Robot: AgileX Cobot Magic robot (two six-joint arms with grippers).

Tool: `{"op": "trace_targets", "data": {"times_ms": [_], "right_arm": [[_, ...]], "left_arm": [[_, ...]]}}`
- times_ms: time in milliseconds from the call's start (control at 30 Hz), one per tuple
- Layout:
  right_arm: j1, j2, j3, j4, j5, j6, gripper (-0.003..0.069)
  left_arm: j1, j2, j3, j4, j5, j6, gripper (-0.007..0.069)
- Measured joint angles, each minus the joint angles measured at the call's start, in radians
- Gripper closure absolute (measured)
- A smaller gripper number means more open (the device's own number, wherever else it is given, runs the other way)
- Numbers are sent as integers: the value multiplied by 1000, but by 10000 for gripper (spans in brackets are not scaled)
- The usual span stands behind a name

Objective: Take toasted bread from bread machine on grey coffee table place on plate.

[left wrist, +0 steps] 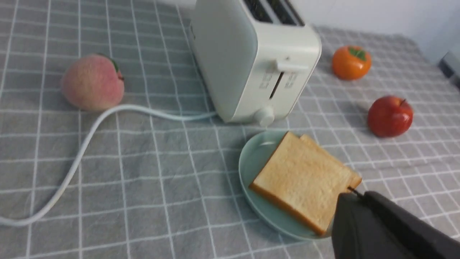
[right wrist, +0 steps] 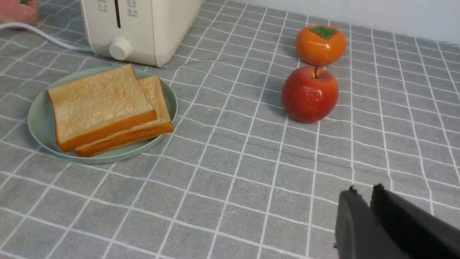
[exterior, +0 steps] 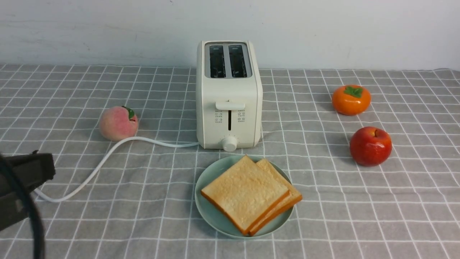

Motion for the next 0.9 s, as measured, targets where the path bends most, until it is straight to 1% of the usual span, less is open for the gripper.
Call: {"op": "trace_targets", "data": {"times_ms": [133, 400, 467, 533, 667, 733, 767, 800, 833, 867, 900], "right_arm": [[0, 0, 0, 0, 0, 0, 574], [0, 0, 0, 0, 3, 0, 555], [0, 0, 0, 1, 3, 0, 553], [0, 0, 0, 2, 3, 0, 551], [0, 0, 0, 4, 6, 0, 545], [0, 0, 0, 4, 6, 0, 545], [0, 0, 0, 4, 6, 0, 545], [0, 0, 0, 4, 6, 0, 542], [0, 0, 0, 4, 6, 0, 540], [0, 0, 0, 4, 7, 0, 539], [0, -2, 0, 6, 6, 0, 538]], "left_arm": [[0, -84, 73, 1, -32, 2, 638], [0, -112, 111, 41, 12, 17, 638], [0, -113, 118, 46, 6, 14, 638], [17, -133, 162, 53, -41, 6, 638], [154, -297, 368, 53, -214, -20, 638], [222, -379, 482, 53, -269, -29, 638], [228, -399, 495, 53, -280, -31, 638], [275, -466, 582, 53, -305, -33, 638], [303, -510, 653, 53, -299, -35, 638], [310, -517, 667, 53, -277, -36, 638], [317, -526, 677, 53, -223, -36, 638]]}}
